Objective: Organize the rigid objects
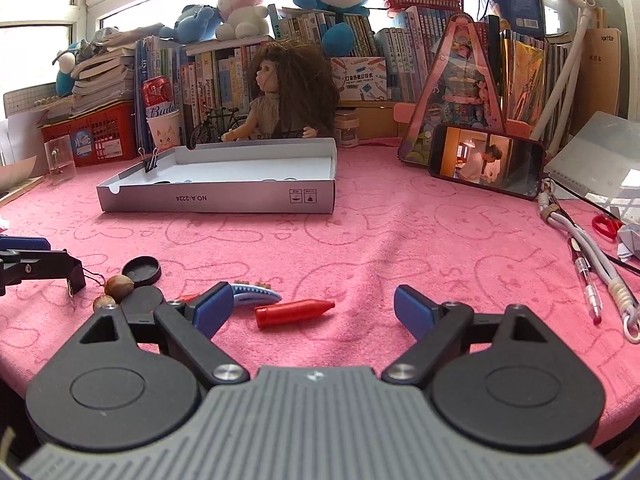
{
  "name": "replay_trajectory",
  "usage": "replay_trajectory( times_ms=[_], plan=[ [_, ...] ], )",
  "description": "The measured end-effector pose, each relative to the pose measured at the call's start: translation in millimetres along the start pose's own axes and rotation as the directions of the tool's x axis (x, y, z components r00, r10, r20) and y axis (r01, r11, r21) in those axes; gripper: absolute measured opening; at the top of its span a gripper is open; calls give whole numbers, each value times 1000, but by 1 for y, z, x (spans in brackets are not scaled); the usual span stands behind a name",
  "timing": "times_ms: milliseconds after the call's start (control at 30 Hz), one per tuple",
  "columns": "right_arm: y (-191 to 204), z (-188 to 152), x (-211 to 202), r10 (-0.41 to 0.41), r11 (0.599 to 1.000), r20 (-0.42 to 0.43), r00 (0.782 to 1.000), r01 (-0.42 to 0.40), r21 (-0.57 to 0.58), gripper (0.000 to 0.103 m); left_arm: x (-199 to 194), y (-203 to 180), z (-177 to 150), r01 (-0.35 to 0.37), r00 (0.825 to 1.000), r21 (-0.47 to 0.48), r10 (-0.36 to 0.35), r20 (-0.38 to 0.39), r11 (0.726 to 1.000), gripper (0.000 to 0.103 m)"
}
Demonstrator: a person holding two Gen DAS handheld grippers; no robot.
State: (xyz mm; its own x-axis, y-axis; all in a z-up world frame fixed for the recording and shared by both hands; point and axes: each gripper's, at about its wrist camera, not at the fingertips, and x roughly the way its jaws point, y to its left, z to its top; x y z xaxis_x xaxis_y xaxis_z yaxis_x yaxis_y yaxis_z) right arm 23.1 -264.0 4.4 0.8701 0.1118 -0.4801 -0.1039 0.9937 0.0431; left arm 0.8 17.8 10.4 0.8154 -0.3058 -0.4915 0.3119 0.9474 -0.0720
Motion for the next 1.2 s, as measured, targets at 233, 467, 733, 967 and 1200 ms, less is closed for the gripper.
replay_trajectory(
  times_ms=[233, 467, 733, 967, 1200],
  plan=[
    [1, -5, -2, 1, 1000, 11, 1000, -1, -4, 93, 7, -6, -1, 15, 1000, -13, -15, -18, 1000, 55],
    [6, -8, 0, 13, 1000, 4, 1000, -13, -20, 93, 17, -3, -5, 12, 998, -70, -16, -54, 997, 40],
    [7, -9, 0, -6, 1000, 13, 1000, 6, -21, 93, 13, 7, -3, -27, 999, -61, 25, -39, 998, 30],
    [6, -10, 1, -13, 1000, 16, 1000, 14, -19, 93, 7, 20, -5, -80, 996, -63, 78, -36, 995, 35],
    [9, -13, 1, -23, 1000, 27, 999, 24, -19, 93, 1, 22, -9, -95, 995, -70, 94, -28, 993, 36]
  ],
)
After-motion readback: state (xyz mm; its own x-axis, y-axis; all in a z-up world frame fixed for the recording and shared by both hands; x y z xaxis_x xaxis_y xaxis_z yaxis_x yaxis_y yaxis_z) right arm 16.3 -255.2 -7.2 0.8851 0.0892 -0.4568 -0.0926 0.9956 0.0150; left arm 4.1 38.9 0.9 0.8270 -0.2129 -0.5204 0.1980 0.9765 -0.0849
